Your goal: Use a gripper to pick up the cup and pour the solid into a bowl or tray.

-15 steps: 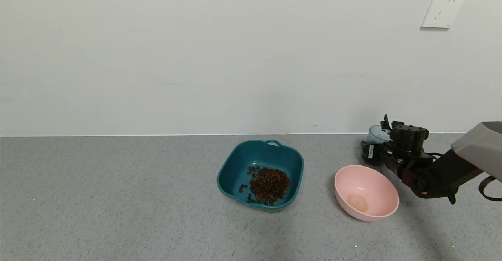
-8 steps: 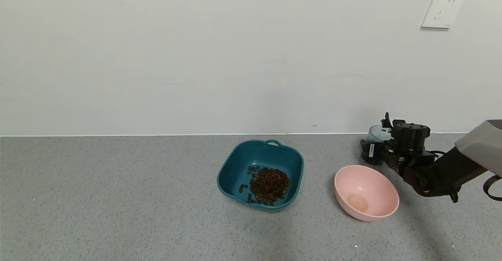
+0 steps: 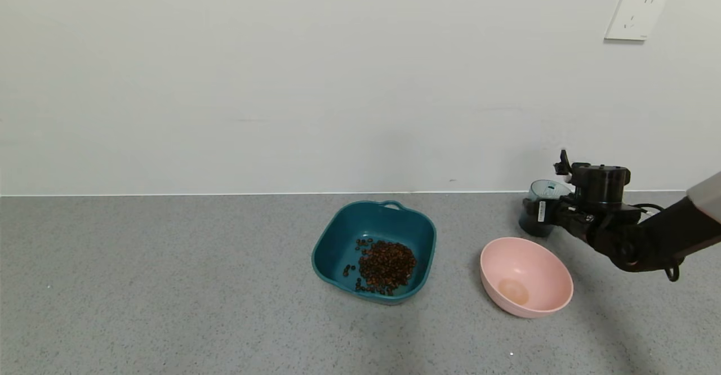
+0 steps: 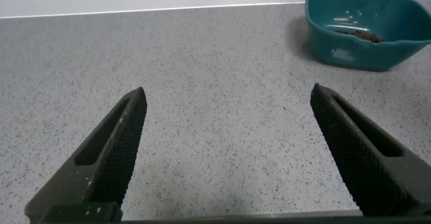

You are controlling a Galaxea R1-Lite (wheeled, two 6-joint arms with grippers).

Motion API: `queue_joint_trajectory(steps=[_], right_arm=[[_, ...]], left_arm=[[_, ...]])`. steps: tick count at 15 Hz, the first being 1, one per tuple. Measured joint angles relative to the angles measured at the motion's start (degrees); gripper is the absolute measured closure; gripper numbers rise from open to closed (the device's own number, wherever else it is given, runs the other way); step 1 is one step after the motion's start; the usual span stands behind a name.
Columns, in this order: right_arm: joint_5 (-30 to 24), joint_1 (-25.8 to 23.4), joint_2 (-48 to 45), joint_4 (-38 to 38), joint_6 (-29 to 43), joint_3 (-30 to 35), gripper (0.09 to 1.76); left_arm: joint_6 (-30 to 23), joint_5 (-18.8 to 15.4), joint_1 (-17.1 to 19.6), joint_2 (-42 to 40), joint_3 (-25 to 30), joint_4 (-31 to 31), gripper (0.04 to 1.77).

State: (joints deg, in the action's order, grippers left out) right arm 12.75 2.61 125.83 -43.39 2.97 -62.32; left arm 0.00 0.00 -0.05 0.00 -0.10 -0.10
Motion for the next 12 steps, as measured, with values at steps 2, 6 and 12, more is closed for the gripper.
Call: queue_joint_trajectory(steps=[2,6,12], right_arm=[[-0.16,0.02,-2.95,4.75,-0.06,0.05,0.16],[-0.55,0.15,-10.36,15.63,-0.13,0.11,0.15],[-4.95,0.30,-27.21,31.26,-0.23,2.49,0.15]], left_arm=[[0.00,0.00,0.00,0.00,0.00,0.00,0.06],[0.00,0.00,0.00,0.00,0.00,0.00,0.06],[0.00,0.00,0.00,0.00,0.00,0.00,0.06]])
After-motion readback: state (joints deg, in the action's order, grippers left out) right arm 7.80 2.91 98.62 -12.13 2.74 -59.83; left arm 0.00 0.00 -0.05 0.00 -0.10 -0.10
